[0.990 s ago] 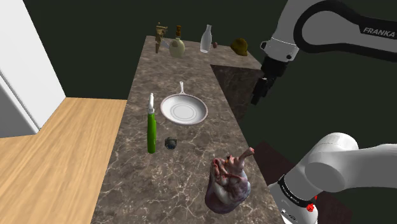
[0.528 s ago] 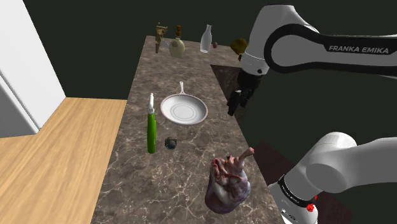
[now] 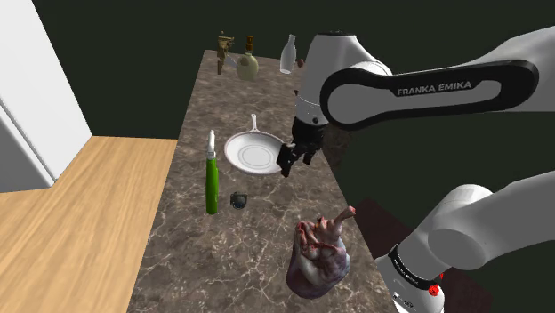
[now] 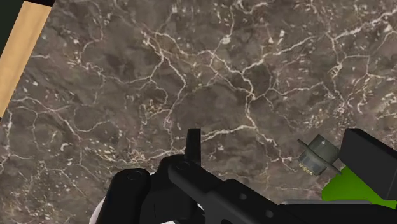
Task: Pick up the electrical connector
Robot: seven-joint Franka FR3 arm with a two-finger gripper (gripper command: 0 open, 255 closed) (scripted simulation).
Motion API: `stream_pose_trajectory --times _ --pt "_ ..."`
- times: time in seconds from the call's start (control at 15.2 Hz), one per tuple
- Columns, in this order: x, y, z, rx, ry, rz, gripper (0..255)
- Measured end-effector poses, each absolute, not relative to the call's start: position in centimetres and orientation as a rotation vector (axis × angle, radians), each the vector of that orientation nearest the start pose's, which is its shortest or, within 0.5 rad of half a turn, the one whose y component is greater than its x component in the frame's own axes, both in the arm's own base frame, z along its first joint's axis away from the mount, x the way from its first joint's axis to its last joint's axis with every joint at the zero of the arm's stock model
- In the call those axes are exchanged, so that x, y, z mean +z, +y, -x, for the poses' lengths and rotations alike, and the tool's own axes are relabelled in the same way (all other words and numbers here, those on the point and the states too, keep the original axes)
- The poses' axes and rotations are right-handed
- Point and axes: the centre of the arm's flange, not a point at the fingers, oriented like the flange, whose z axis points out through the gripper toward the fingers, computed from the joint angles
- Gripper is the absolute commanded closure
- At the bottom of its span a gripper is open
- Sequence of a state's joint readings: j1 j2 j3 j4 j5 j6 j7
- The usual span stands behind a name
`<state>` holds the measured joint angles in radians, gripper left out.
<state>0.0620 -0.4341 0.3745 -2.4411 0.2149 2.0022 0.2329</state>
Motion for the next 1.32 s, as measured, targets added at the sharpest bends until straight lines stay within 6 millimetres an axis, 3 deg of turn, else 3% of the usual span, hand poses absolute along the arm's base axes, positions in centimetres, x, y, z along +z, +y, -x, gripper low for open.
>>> stream_pose_trajectory --times 0.79,0.92,1.32 --pt "36.2 31.0 -44.2 0.044 0.011 3.126 0" --pt "35.4 32.0 -44.5 0.044 0.023 3.127 0" --pt "32.2 32.2 -44.6 0.043 0.027 3.128 0"
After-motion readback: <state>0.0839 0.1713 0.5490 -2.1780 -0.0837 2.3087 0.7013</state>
